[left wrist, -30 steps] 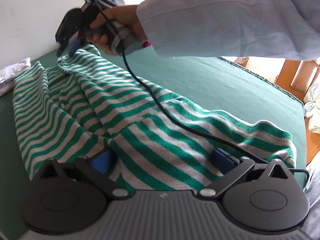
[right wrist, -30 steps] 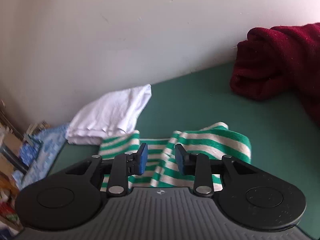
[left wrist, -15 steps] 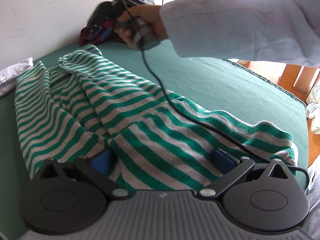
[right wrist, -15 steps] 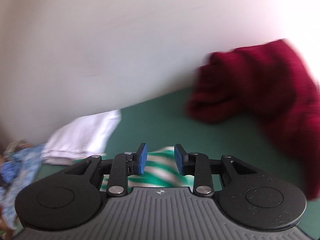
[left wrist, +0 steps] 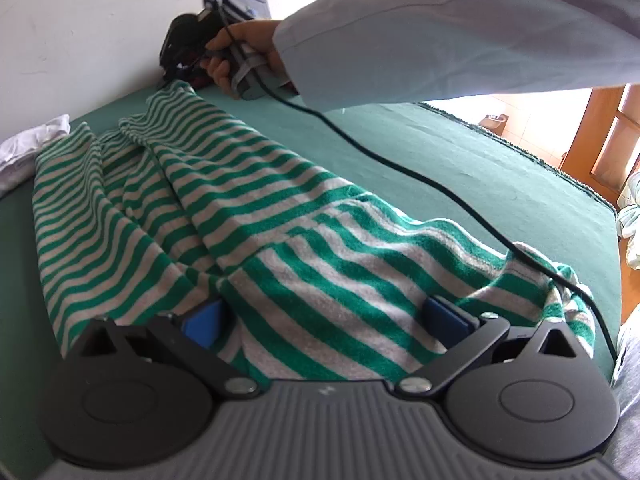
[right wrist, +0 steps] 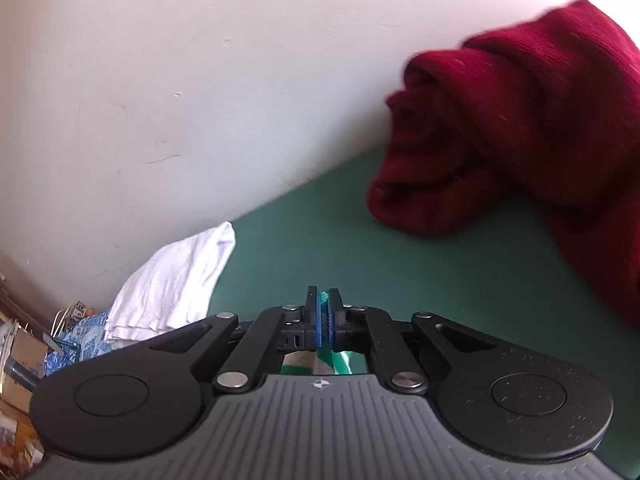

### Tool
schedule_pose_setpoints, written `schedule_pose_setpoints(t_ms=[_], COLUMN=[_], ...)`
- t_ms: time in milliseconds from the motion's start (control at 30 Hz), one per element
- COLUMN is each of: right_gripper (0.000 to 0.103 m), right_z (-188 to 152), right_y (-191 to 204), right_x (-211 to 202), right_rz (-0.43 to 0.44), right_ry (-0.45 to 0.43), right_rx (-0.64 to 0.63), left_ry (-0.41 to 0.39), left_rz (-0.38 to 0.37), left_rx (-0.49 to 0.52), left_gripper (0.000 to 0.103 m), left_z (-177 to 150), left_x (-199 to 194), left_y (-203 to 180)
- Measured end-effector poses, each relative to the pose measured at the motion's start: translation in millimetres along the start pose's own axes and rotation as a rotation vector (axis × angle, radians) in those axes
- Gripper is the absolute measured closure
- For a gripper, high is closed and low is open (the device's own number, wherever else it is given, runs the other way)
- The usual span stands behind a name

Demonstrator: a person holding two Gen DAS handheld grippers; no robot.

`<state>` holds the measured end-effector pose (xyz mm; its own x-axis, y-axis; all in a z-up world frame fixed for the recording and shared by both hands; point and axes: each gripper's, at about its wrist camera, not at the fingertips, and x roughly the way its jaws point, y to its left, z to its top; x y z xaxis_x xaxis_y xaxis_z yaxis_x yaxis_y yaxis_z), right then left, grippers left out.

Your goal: Fold clothes

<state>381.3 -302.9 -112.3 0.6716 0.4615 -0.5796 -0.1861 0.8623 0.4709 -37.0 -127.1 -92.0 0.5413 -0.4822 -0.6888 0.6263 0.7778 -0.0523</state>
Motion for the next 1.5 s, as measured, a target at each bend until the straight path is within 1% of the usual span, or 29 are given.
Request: schedule_pose_setpoints(t_ms=[67,100,133,167,200,267,333,400,467,500,533,567,633,700,733,767,833,933,1000,1033,1100,1133,1167,1300,1333,1400,1433,1467,1500], right_gripper=[0.102,0.102,0.101,0.093,0.090,0.061,0.056,0.059,0.066,0.068,0.076,0.093,0.096,0.097,0.097,0.098,0.098,0.098,0.098,0.101,0.083,0.075,0.075,0.076,0.076,0.078,0.086,0.093,0.095], right_z=[-1.8,-5.7,-6.7,-7.4,-8.1,-10.9,-19.9,-29.5,-35.8,-38.0,-40.0,-41.6,-41.0,-33.3,-27.0,-20.2,-10.7,-18.0,-27.8,-29.7,-29.7,-29.7,-28.8,-28.4,-28.9,-30.6,-31.6,-30.8,-29.9], right_y=[8.8,8.3,7.0,5.6,4.4,2.4,1.5,-1.2,-7.4,-11.4,-15.9,-19.3,-21.9,-16.1,-11.2,-6.6,4.2,9.0,4.9,0.6,-9.9,-11.1,-8.3,21.7,29.7,37.8,41.6,40.1,38.0], right_x=[11.5,10.2,5.7,0.9,-10.6,-37.4,-69.3,-76.3,-67.1,-61.6,-57.7,-54.6,-48.6,-44.4,-47.3,-51.7,-54.9,-31.2,-23.2,-24.4,-42.2,-53.0,-66.0,-72.1,-66.3,-38.8,-24.6,-18.7,-13.7], right_rz=[-0.056,-0.079,-0.079,-0.076,-0.067,-0.043,-0.057,-0.033,-0.035,-0.041,-0.034,-0.009,0.030,0.046,0.060,0.100,0.127,0.027,-0.064,-0.069,-0.108,-0.120,-0.110,0.064,0.074,0.018,-0.013,-0.034,-0.054], right_ry=[0.013,-0.012,-0.020,-0.025,-0.052,-0.109,-0.145,-0.076,0.012,0.032,0.037,0.043,0.040,0.003,-0.037,-0.089,-0.127,-0.028,-0.011,-0.021,-0.072,-0.116,-0.174,-0.080,-0.029,0.044,0.079,0.063,0.040], right_rx=[-0.103,-0.147,-0.143,-0.133,-0.112,-0.076,-0.078,-0.060,-0.005,0.034,0.080,0.120,0.168,0.162,0.147,0.134,0.066,-0.038,-0.064,-0.048,0.037,0.058,0.048,-0.088,-0.126,-0.159,-0.175,-0.164,-0.150], left_ry=[0.001,0.001,0.001,0.001,0.001,0.000,-0.001,-0.002,-0.002,-0.001,-0.001,-0.001,-0.002,-0.003,-0.003,-0.003,-0.004,-0.003,-0.004,-0.004,-0.005,-0.005,-0.005,-0.005,-0.004,-0.004,-0.004,-0.004,-0.004], left_rz=[0.003,0.003,0.004,0.004,0.003,0.001,-0.001,-0.002,-0.001,0.000,0.002,0.004,0.008,0.015,0.019,0.021,0.024,0.025,0.026,0.027,0.028,0.028,0.027,0.022,0.023,0.026,0.028,0.030,0.032], left_rx=[0.000,0.000,0.000,0.000,0.000,-0.001,-0.002,-0.002,-0.001,-0.001,-0.001,-0.001,-0.001,0.000,0.001,0.000,-0.002,-0.001,-0.001,-0.001,-0.001,-0.001,-0.002,-0.002,-0.002,-0.001,-0.001,-0.001,-0.001], left_gripper=[0.001,0.001,0.001,0.001,0.001,0.001,0.001,0.001,0.001,0.001,0.001,0.001,0.001,0.001,0.001,0.001,0.001,0.001,0.001,0.001,0.001,0.001,0.001,0.001,0.001,0.001,0.001,0.001,0.001], left_z=[-0.4,-0.4,-0.5,-0.8,-0.9,-0.9,-0.6,-0.2,0.6,0.6,0.5,0.5,0.6,0.4,0.4,0.7,1.4,2.3,2.2,2.2,2.0,2.0,2.1,3.3,3.2,2.9,2.9,3.0,2.9], left_x=[-1.2,-1.6,-2.3,-3.2,-3.7,-2.8,-0.9,1.0,2.4,2.7,3.1,3.5,3.8,3.8,4.1,4.9,6.7,8.7,8.8,8.8,8.9,9.0,9.4,11.2,11.0,10.7,10.6,10.4,10.3], left_y=[-0.3,-0.5,-0.6,-0.3,0.2,1.6,3.1,4.1,4.4,4.1,3.8,3.5,3.1,2.2,1.8,1.8,2.1,2.5,3.0,3.2,3.7,4.2,5.2,8.7,8.2,7.1,6.3,5.4,4.7])
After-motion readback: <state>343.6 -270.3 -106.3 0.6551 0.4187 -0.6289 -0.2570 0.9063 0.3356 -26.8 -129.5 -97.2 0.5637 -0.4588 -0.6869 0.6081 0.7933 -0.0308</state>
